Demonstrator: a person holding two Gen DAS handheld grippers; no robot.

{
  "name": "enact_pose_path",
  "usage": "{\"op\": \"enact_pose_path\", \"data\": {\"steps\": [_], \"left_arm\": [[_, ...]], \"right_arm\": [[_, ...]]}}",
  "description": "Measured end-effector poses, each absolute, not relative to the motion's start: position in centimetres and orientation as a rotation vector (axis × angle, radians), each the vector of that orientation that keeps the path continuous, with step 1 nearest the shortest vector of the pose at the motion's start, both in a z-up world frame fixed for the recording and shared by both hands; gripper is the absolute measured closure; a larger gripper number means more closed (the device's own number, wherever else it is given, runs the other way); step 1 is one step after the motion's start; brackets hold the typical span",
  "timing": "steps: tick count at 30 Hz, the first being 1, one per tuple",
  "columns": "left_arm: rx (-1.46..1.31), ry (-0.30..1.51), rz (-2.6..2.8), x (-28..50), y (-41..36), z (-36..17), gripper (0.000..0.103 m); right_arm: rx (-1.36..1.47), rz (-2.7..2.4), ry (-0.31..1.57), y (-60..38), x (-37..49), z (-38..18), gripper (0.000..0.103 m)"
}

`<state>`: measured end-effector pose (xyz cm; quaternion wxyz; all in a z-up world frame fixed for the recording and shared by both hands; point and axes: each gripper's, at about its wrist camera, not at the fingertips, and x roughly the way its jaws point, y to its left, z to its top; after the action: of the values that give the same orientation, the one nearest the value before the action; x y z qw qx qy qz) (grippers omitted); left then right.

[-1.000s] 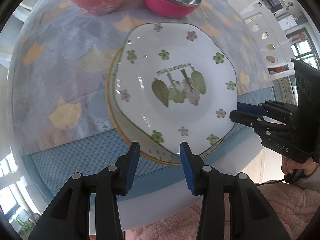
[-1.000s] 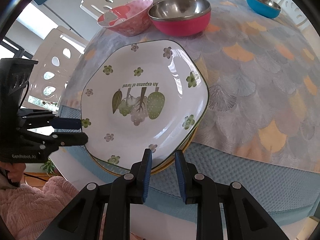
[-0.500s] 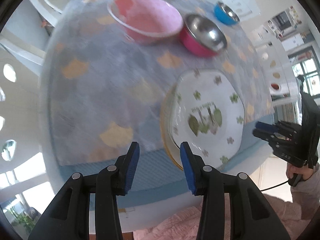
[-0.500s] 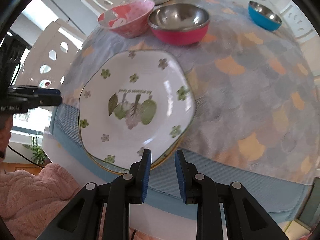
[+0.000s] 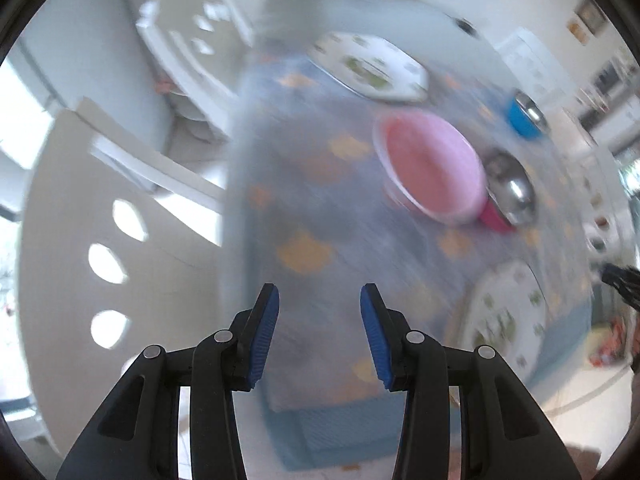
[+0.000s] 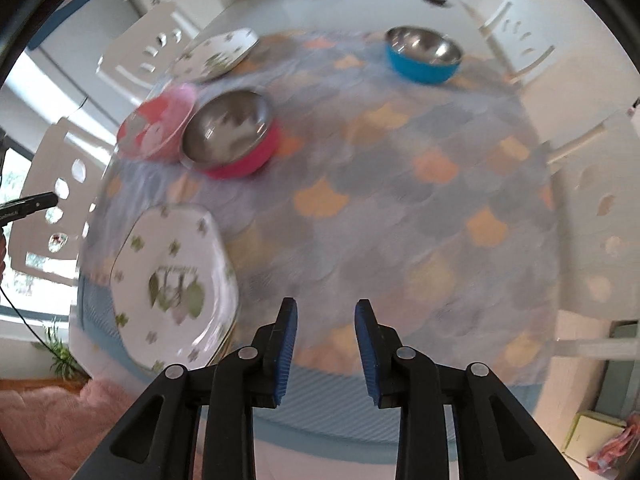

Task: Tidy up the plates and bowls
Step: 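Move both tools across the table to the second white forest plate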

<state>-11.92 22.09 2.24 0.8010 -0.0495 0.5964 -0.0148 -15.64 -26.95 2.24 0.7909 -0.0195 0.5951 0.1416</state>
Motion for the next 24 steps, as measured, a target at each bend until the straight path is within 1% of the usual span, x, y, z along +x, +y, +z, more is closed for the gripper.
{"op": "enact_pose_path", "data": {"steps": [2, 5, 6, 8, 9, 10, 12, 13, 15, 16, 17, 19, 21, 24], "left_arm": [[-0.131, 1.259, 0.016, -10.4, 24.0, 3.0, 0.063], [-0.162, 1.217, 0.062, -8.2, 26.0, 4.6, 0.063], [-0.155, 1.198, 0.075, -7.3, 26.3, 5.4, 0.063], [-0.148, 1.16, 0.088, -5.5, 26.6, 6.9, 0.057], [-0.155, 1.146, 0.088, -4.9, 26.6, 7.5, 0.048], [-0.174, 1.125, 0.082, -3.9, 26.7, 8.2, 0.045], [-0.201, 1.099, 0.061, -2.3, 26.6, 9.2, 0.044], [-0.206, 1.091, 0.053, -1.6, 26.4, 9.6, 0.04], [-0.193, 1.072, 0.053, 0.5, 25.8, 10.1, 0.036], [-0.189, 1.063, 0.051, 1.5, 25.5, 10.2, 0.036], [-0.194, 1.058, 0.041, 2.8, 25.1, 10.2, 0.036], [-0.213, 1.055, 0.02, 4.9, 24.5, 9.8, 0.036], [-0.224, 1.061, 0.003, 6.8, 23.9, 8.9, 0.036], [-0.23, 1.079, -0.014, 9.7, 23.1, 6.9, 0.036]], "right_arm": [[-0.015, 0.318, 1.253, -27.4, -14.1, 3.1, 0.062], [-0.008, 0.366, 1.222, -27.4, -11.5, 4.4, 0.055], [-0.012, 0.375, 1.214, -27.4, -10.6, 4.9, 0.055], [-0.012, 0.392, 1.194, -27.2, -8.4, 6.2, 0.054], [-0.006, 0.399, 1.181, -27.0, -7.4, 6.9, 0.054], [0.002, 0.407, 1.163, -26.8, -6.1, 7.7, 0.054], [0.004, 0.422, 1.127, -26.1, -3.7, 9.3, 0.053], [0.002, 0.435, 1.104, -25.5, -2.2, 10.3, 0.053], [0.01, 0.467, 1.06, -24.4, -0.1, 12.0, 0.052], [0.024, 0.489, 1.035, -23.6, 1.1, 12.7, 0.048], [0.041, 0.508, 1.012, -22.8, 2.4, 13.4, 0.041], [0.08, 0.539, 0.974, -21.4, 4.6, 14.2, 0.034], [0.134, 0.585, 0.954, -19.6, 6.9, 14.3, 0.033], [0.189, 0.625, 0.969, -16.9, 10.5, 12.9, 0.033]]}}
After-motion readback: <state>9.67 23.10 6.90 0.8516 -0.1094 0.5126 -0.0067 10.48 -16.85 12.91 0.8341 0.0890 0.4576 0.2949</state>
